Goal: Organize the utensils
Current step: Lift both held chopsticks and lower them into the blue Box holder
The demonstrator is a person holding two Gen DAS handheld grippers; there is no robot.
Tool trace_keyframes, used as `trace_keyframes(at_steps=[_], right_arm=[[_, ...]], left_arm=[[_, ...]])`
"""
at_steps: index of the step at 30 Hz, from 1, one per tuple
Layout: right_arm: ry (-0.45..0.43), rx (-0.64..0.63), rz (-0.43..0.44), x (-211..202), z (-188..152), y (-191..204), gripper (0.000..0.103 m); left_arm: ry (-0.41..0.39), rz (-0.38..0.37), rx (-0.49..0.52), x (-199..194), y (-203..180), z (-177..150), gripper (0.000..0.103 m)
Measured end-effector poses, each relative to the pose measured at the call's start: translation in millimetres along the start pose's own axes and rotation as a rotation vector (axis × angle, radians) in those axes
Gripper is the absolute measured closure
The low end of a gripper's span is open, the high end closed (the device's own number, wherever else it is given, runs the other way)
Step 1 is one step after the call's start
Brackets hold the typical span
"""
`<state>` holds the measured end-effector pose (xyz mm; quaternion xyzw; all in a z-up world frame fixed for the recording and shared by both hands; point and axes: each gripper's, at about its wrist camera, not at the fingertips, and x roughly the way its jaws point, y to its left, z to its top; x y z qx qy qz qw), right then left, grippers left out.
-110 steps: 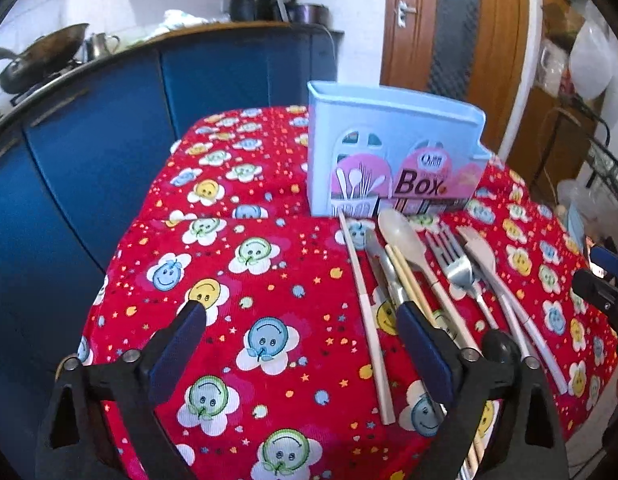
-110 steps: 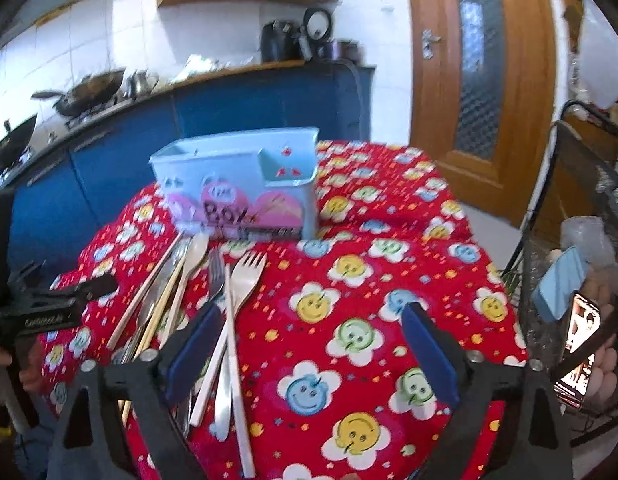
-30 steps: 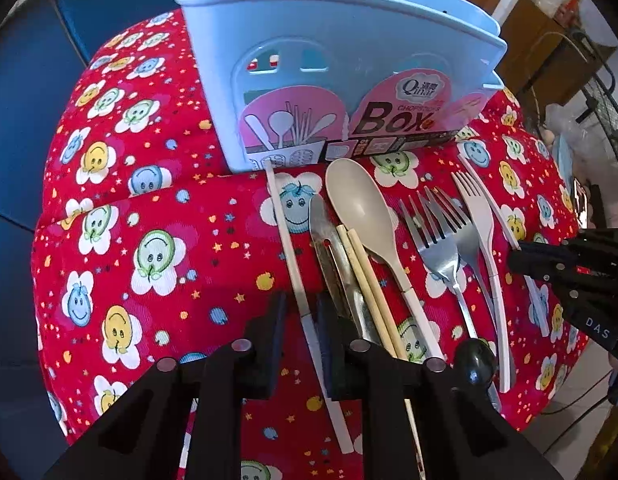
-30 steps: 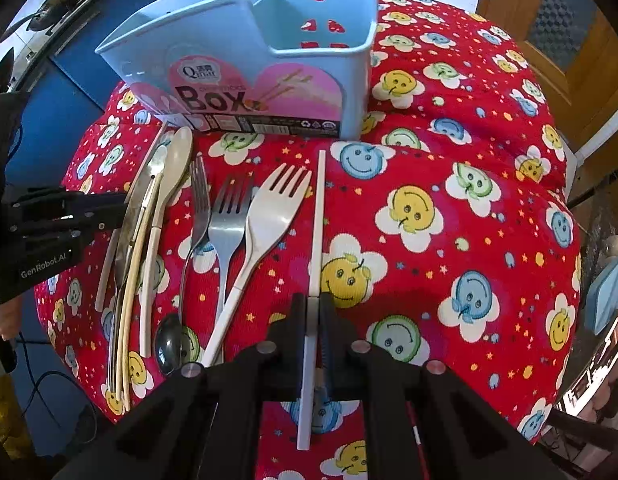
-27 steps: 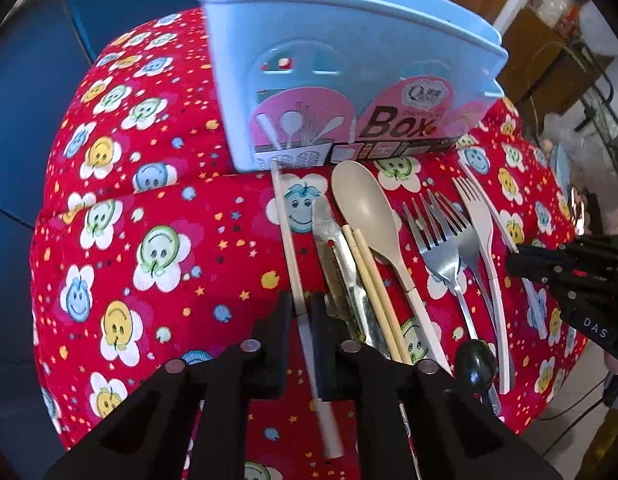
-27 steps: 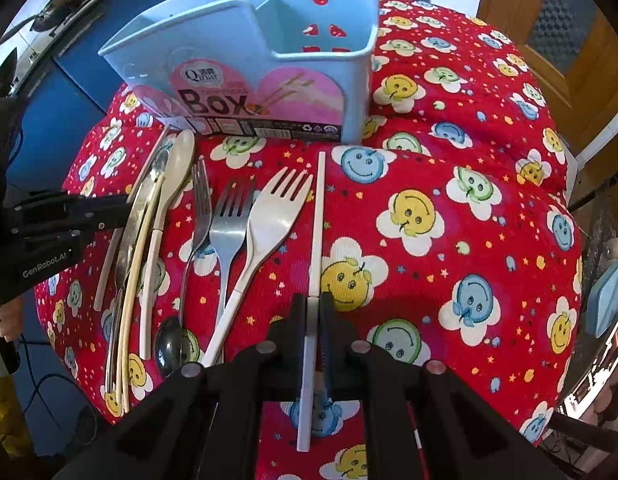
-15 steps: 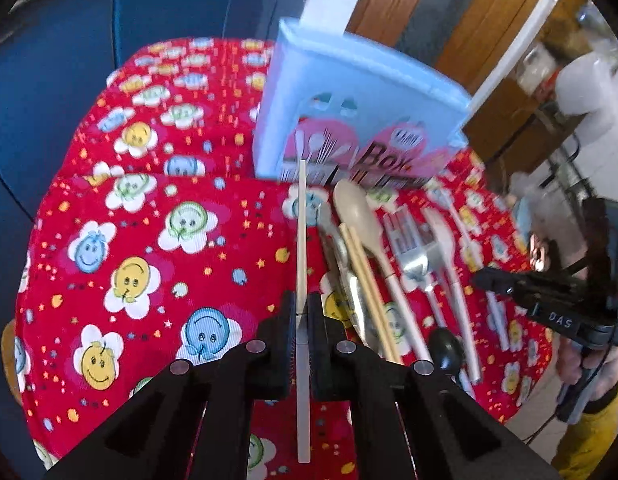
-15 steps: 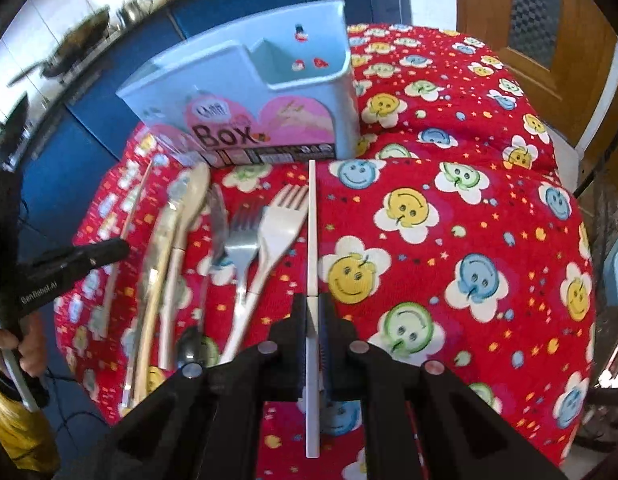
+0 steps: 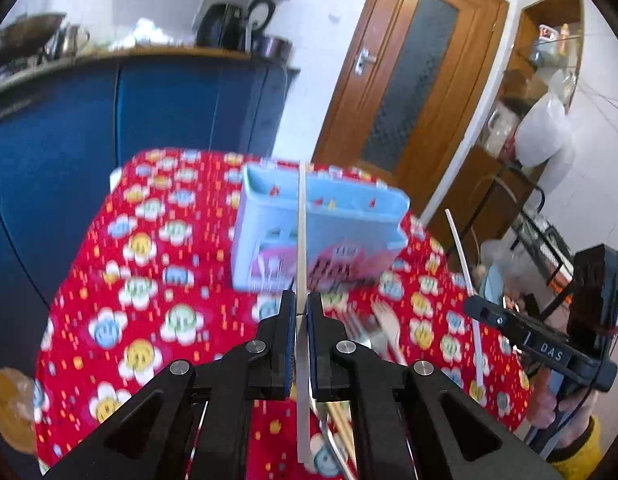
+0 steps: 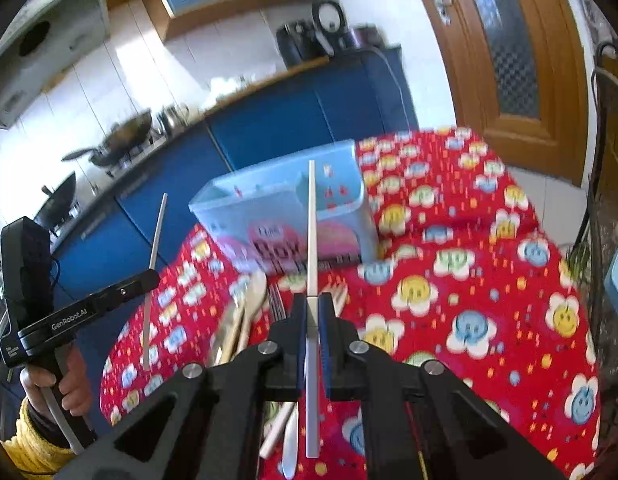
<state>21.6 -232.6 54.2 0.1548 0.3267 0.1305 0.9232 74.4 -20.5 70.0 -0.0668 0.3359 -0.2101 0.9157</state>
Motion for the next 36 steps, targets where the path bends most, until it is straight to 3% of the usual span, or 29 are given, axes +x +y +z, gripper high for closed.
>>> trace_keyframes(at_steps=[8, 22, 28, 36], right_arm=[[-0.141, 0.004, 0.057, -6, 24, -4, 0.095], [-0.235, -0.002, 0.092, 10, 59, -14, 0.095], [-0.272, 0.003, 0.114, 31, 75, -17, 0.095], [-0.346, -0.051, 0.066, 71, 96, -12, 0.095]], left_arm=[[-0.103, 0.003, 0.000, 0, -2, 39, 0.098], [-0.323, 0.046, -0.011, 15, -9, 102, 0.098], [-0.404, 0.097, -0.003, 33, -7, 104, 0.098], [-0.433, 0.143, 0.008, 63, 1, 90, 0.098]])
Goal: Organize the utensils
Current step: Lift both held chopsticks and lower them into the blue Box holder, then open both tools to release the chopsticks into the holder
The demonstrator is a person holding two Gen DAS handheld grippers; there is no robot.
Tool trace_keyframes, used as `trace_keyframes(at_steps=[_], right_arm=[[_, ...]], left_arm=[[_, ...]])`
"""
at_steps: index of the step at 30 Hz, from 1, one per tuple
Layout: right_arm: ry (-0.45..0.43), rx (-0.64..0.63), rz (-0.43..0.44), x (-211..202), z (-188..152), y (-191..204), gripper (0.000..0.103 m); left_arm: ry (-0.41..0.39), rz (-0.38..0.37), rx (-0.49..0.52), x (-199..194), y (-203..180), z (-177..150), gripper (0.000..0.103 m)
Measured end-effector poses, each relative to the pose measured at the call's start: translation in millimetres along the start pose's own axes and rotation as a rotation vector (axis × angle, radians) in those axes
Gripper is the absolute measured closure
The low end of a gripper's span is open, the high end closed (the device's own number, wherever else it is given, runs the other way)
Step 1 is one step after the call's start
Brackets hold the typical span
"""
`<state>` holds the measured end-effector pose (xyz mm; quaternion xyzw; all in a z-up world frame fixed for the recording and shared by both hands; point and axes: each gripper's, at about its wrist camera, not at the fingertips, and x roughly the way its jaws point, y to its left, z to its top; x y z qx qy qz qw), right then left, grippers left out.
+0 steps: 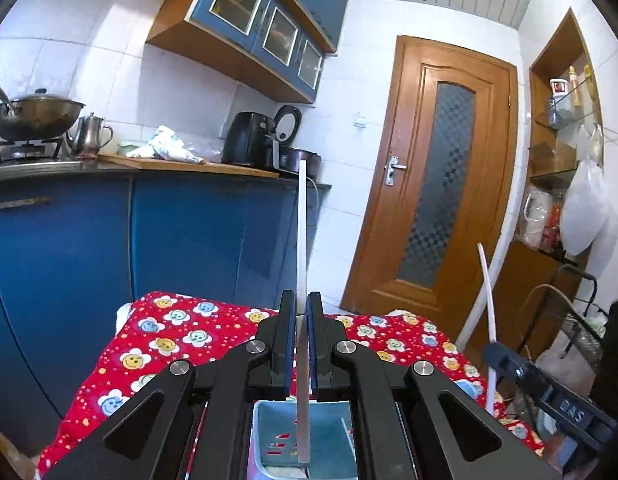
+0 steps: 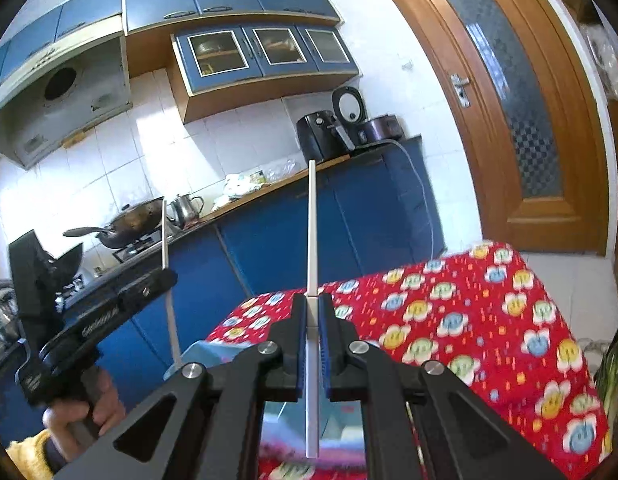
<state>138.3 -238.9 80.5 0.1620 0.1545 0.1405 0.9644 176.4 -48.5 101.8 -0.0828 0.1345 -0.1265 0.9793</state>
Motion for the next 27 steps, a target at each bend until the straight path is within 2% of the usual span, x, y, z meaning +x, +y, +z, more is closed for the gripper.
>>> trace_keyframes(at_steps=[7, 11, 20, 26, 27], right_arm=[[-0.032, -0.084, -0.034, 32, -10, 2, 0.095], [-0.009, -0.101, -0.035, 37, -20, 1, 0.095], [0.041, -0.140, -0.065, 29, -25, 5, 0.095], [0.073, -0.151, -0.080, 24, -30, 8, 0.095], [0.082, -0.152, -0.084, 23, -30, 8, 0.095]], left_arm=[[-0.035, 0.027, 0.043, 9, 0, -21, 0.098], [-0.030, 0.030, 0.061, 11, 0, -32, 0.098], [0.014, 0.020, 0.066, 9, 0, -41, 0.098], [0.081, 0.006, 0.034, 11, 3, -45, 0.097], [0.085, 0.004, 0.034, 10, 3, -46, 0.094]])
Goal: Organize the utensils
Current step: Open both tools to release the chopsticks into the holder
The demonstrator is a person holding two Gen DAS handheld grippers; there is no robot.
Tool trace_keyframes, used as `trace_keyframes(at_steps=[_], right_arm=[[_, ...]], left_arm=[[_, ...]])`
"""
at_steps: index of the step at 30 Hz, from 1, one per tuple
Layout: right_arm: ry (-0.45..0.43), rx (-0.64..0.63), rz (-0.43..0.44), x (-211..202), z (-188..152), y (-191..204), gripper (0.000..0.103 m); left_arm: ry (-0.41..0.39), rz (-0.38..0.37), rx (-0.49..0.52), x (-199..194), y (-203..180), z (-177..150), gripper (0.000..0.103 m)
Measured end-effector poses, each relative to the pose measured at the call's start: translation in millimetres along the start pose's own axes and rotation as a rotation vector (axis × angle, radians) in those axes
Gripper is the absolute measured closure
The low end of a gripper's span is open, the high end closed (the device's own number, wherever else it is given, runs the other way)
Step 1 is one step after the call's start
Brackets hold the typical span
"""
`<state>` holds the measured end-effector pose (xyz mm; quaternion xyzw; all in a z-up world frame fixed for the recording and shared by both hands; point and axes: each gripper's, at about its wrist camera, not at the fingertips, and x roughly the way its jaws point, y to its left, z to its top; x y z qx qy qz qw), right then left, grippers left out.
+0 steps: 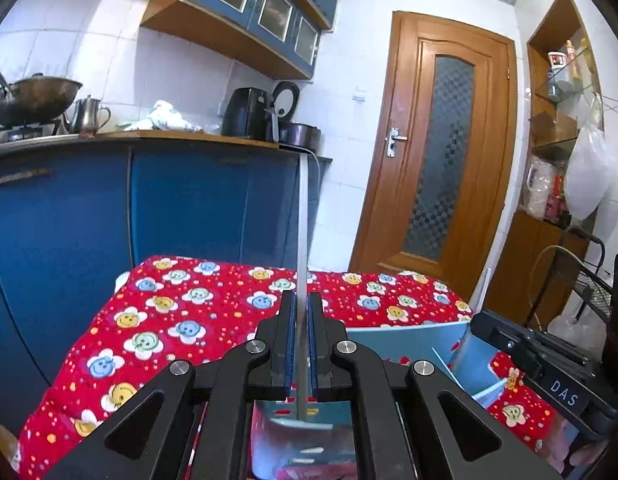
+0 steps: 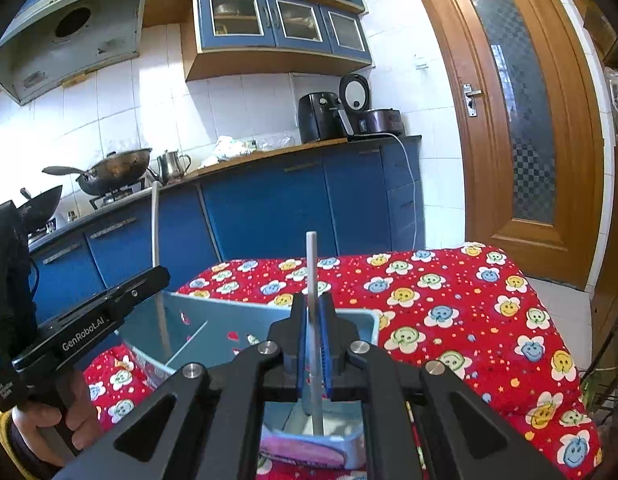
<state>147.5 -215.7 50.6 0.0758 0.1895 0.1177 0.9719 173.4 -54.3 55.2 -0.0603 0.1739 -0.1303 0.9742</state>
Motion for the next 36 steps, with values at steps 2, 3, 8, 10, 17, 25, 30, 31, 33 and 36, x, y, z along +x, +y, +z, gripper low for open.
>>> trace_keyframes(at_steps=[2, 3, 8, 10, 17, 25, 30, 31, 33, 36], right_arm=[[0.013, 0.009, 0.001, -1, 0, 1, 0.095], [0.016, 0.011, 0.000, -2, -1, 2, 0.092], [0.016, 0.035, 0.010, -11, 1, 4, 0.079], [0.016, 0.039, 0.006, -16, 3, 5, 0.076], [0.025, 0.064, 0.009, -40, 8, 8, 0.070], [0.052, 0.074, -0.009, -71, 7, 16, 0.068], [0.075, 0.100, -0.012, -87, 0, 16, 0.068], [0.080, 0.102, -0.021, -91, -2, 16, 0.068], [0.087, 0.108, -0.032, -98, -6, 16, 0.068], [0.104, 0.128, -0.048, -108, -14, 15, 0.067]], left_arm=[[0.004, 0.003, 0.007, -3, -1, 0, 0.085], [0.005, 0.003, 0.010, -5, -2, 0, 0.078], [0.006, 0.002, 0.023, -17, -3, 1, 0.066], [0.018, 0.001, 0.021, -22, -2, 2, 0.066], [0.061, -0.016, 0.001, -40, 3, 4, 0.065], [0.142, -0.035, -0.012, -63, 6, -1, 0.064], [0.190, -0.045, -0.025, -75, 8, -8, 0.064], [0.198, -0.044, -0.024, -78, 8, -9, 0.064], [0.213, -0.043, -0.023, -83, 8, -12, 0.064], [0.237, -0.036, -0.015, -90, 8, -18, 0.064]])
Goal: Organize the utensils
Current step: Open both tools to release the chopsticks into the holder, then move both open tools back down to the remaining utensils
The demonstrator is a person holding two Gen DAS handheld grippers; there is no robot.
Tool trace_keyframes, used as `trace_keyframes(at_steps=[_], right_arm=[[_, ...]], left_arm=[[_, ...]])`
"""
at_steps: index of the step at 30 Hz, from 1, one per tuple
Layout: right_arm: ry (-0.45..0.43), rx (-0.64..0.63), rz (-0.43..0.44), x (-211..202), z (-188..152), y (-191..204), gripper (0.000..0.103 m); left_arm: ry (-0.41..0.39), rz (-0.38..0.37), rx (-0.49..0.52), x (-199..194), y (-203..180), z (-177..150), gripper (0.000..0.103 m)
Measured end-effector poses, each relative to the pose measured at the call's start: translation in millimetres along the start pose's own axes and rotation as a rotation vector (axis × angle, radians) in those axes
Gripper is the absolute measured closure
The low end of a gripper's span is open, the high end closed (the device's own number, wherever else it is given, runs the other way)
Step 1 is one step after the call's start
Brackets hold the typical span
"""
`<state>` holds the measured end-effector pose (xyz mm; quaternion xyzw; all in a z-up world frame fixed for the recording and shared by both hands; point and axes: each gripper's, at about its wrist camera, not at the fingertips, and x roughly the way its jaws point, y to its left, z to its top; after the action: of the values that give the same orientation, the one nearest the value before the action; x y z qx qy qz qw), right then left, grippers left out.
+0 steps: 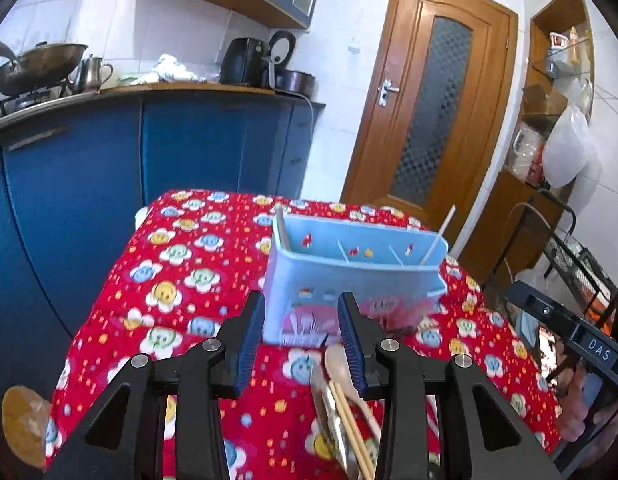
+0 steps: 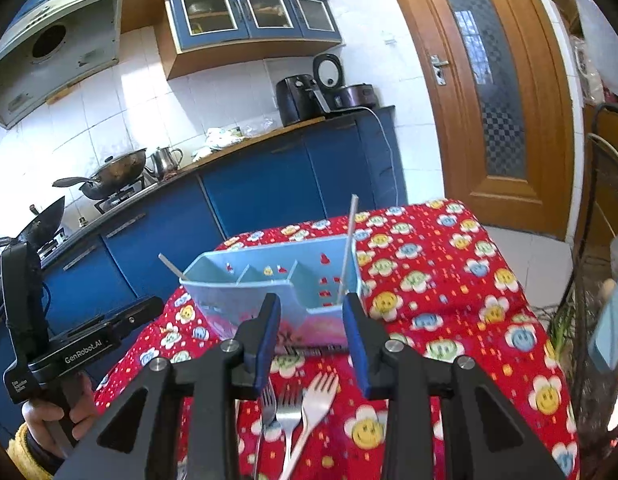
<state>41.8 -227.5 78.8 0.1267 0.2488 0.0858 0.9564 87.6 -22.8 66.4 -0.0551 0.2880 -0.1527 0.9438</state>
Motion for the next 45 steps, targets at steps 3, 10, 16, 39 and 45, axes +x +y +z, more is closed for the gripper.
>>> trace_keyframes(at_steps=[3, 10, 16, 39, 45], right_arm=[[0.021, 0.015, -0.011, -7, -9, -3, 0.066], [0.088, 0.045, -0.030, -12, -33, -12, 0.064], [0.123, 0.066, -0.043, -14, -48, -19, 0.063], [0.170, 0.137, -0.051, -20, -70, -43, 0.059], [0.172, 0.148, -0.046, -21, -73, -46, 0.059]], left_arm=[[0.034, 0.003, 0.005, -5, 0, -8, 0.064], [0.127, 0.007, -0.017, -6, 3, -27, 0.064], [0.200, 0.011, -0.034, -2, 3, -42, 0.064], [0.448, -0.045, -0.019, 11, -25, -81, 0.064], [0.466, -0.009, -0.019, 15, -25, -82, 0.064]])
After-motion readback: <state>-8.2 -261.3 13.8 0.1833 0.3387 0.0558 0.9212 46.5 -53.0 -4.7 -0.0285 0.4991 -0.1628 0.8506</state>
